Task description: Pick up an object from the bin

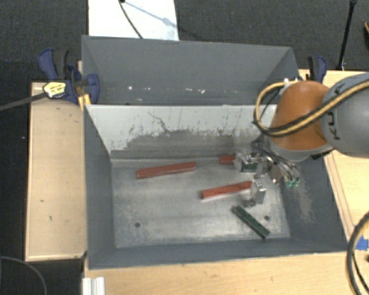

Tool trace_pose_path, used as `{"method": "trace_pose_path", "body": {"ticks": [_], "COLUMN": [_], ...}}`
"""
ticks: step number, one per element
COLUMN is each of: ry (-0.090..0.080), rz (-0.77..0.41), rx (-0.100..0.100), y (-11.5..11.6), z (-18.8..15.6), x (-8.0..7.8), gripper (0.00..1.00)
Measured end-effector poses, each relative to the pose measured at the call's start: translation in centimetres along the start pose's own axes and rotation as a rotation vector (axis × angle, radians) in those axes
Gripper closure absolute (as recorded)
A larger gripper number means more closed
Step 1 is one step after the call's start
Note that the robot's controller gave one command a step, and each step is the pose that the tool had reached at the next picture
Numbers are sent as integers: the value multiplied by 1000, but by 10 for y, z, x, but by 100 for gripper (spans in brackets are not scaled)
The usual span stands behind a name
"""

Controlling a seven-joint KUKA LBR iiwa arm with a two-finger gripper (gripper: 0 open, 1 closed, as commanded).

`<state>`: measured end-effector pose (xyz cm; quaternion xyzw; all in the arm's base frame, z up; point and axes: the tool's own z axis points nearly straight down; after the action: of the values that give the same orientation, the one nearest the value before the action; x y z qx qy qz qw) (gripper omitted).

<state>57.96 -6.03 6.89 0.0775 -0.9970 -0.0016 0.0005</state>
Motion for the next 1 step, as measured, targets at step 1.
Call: {"method": "trace_pose_path", "body": {"ticks": [1], "ry": [-3], "rz": [-2], "rx": [3], "y": [-2], "z": [-2], "x": [-1], "gripper": [100]}}
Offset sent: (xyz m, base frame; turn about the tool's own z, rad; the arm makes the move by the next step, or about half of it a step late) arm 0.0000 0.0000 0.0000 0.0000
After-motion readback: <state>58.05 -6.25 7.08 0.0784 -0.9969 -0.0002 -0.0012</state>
